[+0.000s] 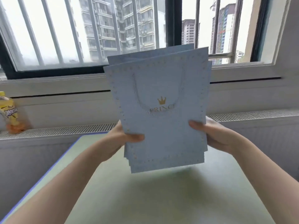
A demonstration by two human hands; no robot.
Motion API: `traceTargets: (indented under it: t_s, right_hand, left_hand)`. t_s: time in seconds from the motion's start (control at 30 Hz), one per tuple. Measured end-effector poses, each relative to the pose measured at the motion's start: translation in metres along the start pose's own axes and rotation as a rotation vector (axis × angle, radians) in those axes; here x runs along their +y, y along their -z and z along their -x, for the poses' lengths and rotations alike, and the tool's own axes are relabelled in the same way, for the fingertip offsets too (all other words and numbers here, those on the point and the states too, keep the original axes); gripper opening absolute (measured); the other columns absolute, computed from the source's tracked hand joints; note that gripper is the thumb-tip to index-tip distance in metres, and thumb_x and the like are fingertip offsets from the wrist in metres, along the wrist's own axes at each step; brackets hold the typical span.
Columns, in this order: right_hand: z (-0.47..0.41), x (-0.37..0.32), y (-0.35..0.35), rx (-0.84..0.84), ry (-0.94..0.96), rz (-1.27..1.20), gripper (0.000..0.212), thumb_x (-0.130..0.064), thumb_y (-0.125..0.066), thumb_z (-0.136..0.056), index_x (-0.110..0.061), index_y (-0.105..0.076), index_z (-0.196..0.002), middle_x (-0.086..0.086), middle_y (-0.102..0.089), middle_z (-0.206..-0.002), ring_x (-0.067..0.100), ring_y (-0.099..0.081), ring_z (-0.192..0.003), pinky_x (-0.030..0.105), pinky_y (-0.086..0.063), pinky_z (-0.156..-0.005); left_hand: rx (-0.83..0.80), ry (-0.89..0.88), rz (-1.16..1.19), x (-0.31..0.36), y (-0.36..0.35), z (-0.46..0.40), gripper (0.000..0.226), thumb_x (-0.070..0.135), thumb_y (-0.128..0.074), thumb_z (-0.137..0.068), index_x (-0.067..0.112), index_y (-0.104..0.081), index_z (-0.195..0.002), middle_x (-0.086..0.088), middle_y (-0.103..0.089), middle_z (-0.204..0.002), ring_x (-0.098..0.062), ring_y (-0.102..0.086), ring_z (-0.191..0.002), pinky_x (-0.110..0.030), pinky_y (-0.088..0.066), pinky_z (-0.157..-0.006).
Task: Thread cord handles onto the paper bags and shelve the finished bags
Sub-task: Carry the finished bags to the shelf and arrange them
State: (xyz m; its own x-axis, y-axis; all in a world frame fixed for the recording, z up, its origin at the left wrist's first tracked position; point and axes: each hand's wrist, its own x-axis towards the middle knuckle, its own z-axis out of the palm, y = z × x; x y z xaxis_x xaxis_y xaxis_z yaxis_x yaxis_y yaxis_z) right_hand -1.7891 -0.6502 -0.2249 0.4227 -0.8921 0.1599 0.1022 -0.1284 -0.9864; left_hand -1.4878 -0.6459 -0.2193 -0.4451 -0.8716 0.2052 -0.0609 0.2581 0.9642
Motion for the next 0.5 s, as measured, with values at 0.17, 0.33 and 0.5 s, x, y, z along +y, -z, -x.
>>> traceTargets:
  t_s: [0.17,0.33,0.5]
  right_hand:
    - [0.009,0.002,-0.014,-0.056,0.019,0.111,0.097,-0.033,-0.089,-0.057,-0.007,-0.042,-0.137,0.010,-0.057,-0.132,0.025,-0.050,-0.126,0.041,-0.037,-0.107]
    - [0.024,0.005,-0.025,-0.110,0.036,0.179,0.071,-0.019,-0.077,-0.069,-0.005,-0.050,-0.133,0.012,-0.056,-0.134,0.027,-0.049,-0.128,0.051,-0.027,-0.113]
    - [0.027,-0.024,-0.036,-0.158,0.093,0.193,0.087,-0.036,-0.087,-0.061,-0.007,-0.047,-0.133,0.013,-0.058,-0.131,0.027,-0.054,-0.122,0.040,-0.045,-0.101]
  left_hand:
    - [0.051,-0.066,0.033,0.015,0.015,0.027,0.119,0.053,-0.090,-0.040,0.012,-0.037,-0.138,0.004,-0.067,-0.117,-0.014,-0.064,-0.108,-0.021,-0.052,-0.077]
    - [0.057,-0.129,0.079,0.008,0.018,0.051,0.127,0.058,-0.089,-0.034,0.013,-0.034,-0.139,0.012,-0.068,-0.115,-0.006,-0.064,-0.105,-0.017,-0.051,-0.076]
    - [0.063,-0.197,0.100,0.015,0.025,0.053,0.124,0.063,-0.084,-0.041,0.021,-0.029,-0.143,0.007,-0.062,-0.127,-0.013,-0.059,-0.117,-0.023,-0.051,-0.083]
